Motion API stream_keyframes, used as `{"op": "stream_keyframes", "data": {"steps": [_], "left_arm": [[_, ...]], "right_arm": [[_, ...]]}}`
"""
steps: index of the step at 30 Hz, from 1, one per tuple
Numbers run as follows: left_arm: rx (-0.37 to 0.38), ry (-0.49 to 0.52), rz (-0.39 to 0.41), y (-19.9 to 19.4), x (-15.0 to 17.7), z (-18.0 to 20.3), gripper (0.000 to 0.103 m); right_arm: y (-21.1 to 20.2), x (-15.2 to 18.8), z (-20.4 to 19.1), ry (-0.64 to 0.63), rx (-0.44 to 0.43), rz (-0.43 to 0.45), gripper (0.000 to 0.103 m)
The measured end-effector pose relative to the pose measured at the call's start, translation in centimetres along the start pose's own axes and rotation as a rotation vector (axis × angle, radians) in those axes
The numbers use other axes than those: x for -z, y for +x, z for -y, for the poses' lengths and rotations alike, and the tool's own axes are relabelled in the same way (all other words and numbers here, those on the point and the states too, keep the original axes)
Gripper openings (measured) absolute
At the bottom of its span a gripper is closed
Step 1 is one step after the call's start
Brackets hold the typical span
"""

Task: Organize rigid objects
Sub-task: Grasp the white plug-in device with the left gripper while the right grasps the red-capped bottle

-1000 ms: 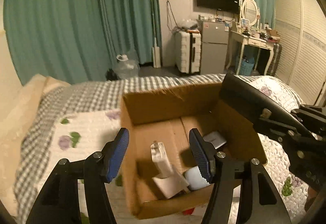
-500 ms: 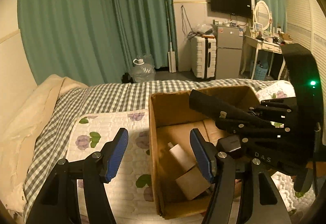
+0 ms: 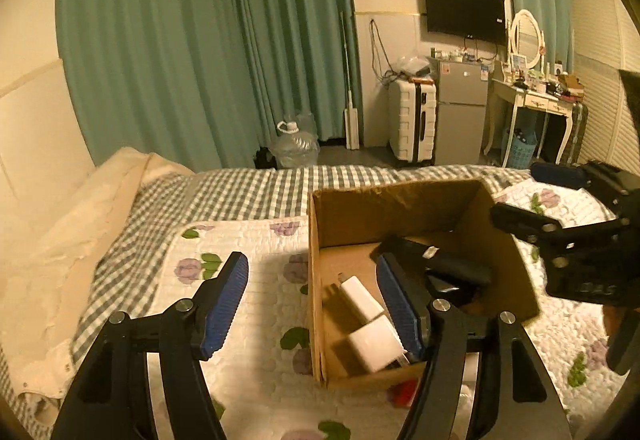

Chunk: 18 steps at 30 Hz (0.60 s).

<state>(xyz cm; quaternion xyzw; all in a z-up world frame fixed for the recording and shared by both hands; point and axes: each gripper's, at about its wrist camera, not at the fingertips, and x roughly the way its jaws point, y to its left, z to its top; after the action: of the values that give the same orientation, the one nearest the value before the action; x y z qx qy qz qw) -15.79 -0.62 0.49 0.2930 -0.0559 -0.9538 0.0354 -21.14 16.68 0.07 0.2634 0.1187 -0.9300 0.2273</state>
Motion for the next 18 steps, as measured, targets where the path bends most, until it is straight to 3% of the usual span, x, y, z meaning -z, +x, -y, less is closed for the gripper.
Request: {"op": "stream_keyframes", "data": {"steps": [5,10,18], "left_arm": [[0.007,0.01,0.032,-4.4,0.6,0.4,0.071],[0.016,-0.004,0.026,-7.0,2.7,0.7,0.071],[0.004,-0.036,-0.056,-4.8,8.7,1.5,0.071]], "right_arm": [[-5.6,0.8,-1.0,-0.056,0.047,0.003,0.093],[-8.4,3.6,-1.4,-0.071,0.046,-0.025,0.093],[-4.9,10.3,-1.1,0.038,0.013,-0.154,0.093]]}}
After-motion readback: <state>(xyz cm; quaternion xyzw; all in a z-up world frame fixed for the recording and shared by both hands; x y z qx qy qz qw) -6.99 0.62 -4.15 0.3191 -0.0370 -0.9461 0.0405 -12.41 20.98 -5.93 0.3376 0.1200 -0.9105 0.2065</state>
